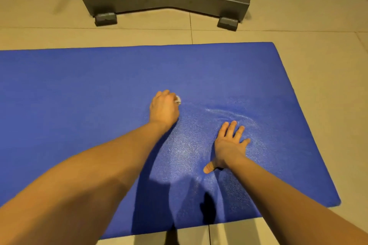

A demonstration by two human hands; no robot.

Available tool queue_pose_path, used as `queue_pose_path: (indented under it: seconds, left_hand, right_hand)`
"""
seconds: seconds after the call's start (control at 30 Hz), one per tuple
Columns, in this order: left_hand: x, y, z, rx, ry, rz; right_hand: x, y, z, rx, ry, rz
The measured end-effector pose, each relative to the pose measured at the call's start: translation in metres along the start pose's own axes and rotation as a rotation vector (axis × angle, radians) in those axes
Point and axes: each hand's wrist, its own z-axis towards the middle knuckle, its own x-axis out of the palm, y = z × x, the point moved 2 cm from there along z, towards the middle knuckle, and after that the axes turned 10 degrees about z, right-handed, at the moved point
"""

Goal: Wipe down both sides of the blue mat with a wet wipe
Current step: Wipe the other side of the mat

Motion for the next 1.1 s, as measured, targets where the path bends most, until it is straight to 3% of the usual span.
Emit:
queue_pose_path:
  seconds: [0.2, 0.43, 0.6, 0.9, 1.0, 1.1]
  left_hand:
    - [-0.018, 0.031, -0.028, 0.007, 0.048, 0.027]
    - [-0.005, -0.026, -0.028, 0.282, 0.159, -0.003]
    - [-0.005, -0.024, -0.02, 0.218, 0.076, 0.107]
    - [-0.047, 0.097, -0.054, -0.128, -0.046, 0.228]
    - [-0.041, 0.092, -0.048, -0.167, -0.02, 0.145]
    - [-0.025, 0.051, -0.038, -0.057, 0.052, 0.062]
  right_hand:
    - [-0.006, 0.004, -0.007, 0.025, 0.021, -0.011]
    - [-0.006, 0.003, -0.006, 0.037, 0.036, -0.007]
    - [-0.003, -0.002, -0.003, 0.012, 0.011, -0.013]
    - [-0.009, 0.01, -0.005, 0.076, 0.018, -0.028]
    - [-0.012, 0.011, -0.01, 0.086, 0.015, -0.019]
    - [-0.012, 0.019, -0.016, -0.002, -0.059, 0.028]
